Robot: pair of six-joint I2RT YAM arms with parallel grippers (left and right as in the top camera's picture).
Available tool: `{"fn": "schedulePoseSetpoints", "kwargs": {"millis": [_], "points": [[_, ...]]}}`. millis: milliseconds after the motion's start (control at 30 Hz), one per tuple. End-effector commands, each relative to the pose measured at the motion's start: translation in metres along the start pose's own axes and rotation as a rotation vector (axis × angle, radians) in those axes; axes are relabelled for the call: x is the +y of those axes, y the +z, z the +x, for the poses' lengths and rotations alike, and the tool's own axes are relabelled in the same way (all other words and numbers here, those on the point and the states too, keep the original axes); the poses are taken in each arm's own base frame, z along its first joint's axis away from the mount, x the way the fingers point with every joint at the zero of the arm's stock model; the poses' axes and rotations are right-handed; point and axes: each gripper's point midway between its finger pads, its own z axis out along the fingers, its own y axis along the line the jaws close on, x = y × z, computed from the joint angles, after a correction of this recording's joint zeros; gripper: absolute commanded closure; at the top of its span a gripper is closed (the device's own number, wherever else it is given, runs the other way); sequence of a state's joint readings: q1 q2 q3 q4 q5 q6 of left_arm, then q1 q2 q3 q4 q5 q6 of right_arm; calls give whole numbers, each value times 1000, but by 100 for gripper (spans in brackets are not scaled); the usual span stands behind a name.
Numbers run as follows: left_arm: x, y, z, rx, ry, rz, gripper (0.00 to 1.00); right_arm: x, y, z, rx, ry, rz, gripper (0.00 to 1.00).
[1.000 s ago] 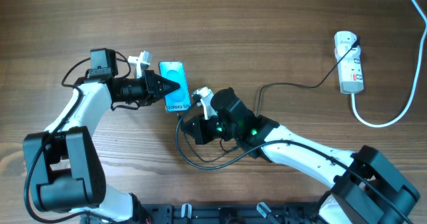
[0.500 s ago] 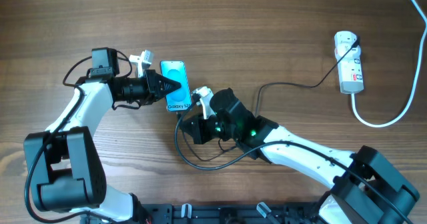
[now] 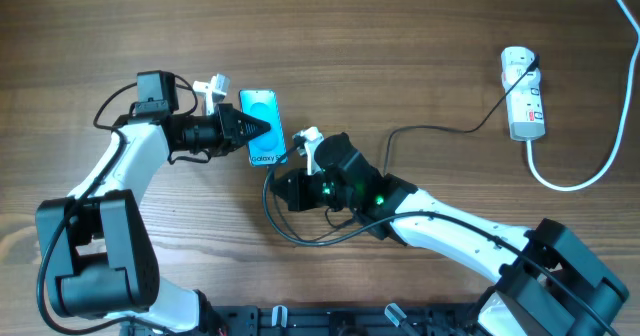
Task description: Plug charger to phone and switch on socket
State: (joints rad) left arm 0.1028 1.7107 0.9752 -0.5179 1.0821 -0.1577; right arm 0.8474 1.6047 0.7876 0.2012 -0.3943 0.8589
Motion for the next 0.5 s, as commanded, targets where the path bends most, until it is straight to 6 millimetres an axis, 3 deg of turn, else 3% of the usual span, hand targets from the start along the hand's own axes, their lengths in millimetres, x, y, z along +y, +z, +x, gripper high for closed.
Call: {"fn": "schedulePoseSetpoints", "kwargs": {"millis": [0,100,233,467], "points": [[-11,0,3,14,32,36,96,7,-1,-26,-109,60,-28,96],[-11,0,3,14,32,36,96,11,-2,-36,-153,47,-39,96],[-11,0,3,14,32,36,96,-20,-4,-38,-200,78,111,96],[-12,0,3,14,30,37,96,-9,-5,-48,-241,30,72,96]]}}
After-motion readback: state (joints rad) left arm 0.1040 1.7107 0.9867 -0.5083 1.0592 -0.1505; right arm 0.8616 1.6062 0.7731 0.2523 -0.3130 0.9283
